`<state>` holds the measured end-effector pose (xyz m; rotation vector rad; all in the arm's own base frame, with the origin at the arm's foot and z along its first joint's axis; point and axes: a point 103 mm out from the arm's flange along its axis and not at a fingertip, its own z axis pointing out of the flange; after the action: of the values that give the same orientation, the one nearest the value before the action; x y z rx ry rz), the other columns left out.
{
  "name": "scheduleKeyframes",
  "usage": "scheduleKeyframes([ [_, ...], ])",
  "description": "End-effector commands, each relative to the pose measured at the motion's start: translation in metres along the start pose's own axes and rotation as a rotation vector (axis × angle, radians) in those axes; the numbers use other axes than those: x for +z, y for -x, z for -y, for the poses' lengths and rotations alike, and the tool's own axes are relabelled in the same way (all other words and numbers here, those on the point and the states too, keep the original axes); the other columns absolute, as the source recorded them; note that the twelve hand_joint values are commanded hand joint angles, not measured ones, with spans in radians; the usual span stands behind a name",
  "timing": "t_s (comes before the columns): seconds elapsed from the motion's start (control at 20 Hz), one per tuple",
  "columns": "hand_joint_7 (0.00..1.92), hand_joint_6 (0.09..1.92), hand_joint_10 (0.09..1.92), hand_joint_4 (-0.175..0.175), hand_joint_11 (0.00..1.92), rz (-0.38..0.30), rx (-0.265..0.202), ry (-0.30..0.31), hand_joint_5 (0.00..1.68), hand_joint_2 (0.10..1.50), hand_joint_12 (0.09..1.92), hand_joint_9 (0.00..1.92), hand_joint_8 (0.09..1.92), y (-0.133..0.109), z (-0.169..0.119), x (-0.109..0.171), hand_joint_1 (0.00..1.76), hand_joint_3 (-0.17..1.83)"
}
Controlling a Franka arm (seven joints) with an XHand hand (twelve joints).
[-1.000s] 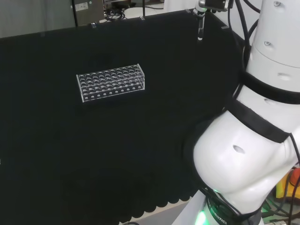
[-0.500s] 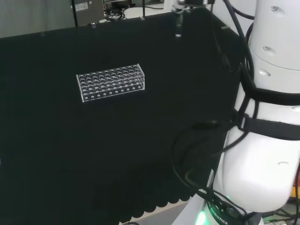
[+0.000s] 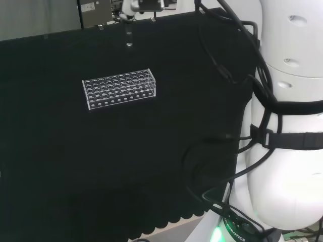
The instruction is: Shake the test tube.
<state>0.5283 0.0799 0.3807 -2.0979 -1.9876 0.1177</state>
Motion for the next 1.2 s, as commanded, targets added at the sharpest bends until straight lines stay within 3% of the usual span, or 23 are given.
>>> scheduleKeyframes([
  [0.05,1.39,0.6,0.69,-0.175,1.14,-0.087,-0.111,-0.057,1.34,0.52,1.01,1.57,0.61,-0.04,-0.018,0.017,1.33,0.85],
  [0.35,1.39,0.6,0.69,-0.175,1.14,-0.057,-0.02,-0.051,1.34,0.52,1.01,1.57,0.61,0.002,-0.022,0.015,1.33,0.85],
  [0.9,1.39,0.6,0.69,-0.175,1.14,0.005,0.247,-0.029,1.34,0.52,1.01,1.57,0.61,0.13,-0.013,0.004,1.33,0.85],
  [1.2,1.39,0.6,0.69,-0.175,1.14,0.02,0.316,-0.028,1.34,0.52,1.01,1.57,0.61,0.161,-0.004,0.003,1.33,0.85],
])
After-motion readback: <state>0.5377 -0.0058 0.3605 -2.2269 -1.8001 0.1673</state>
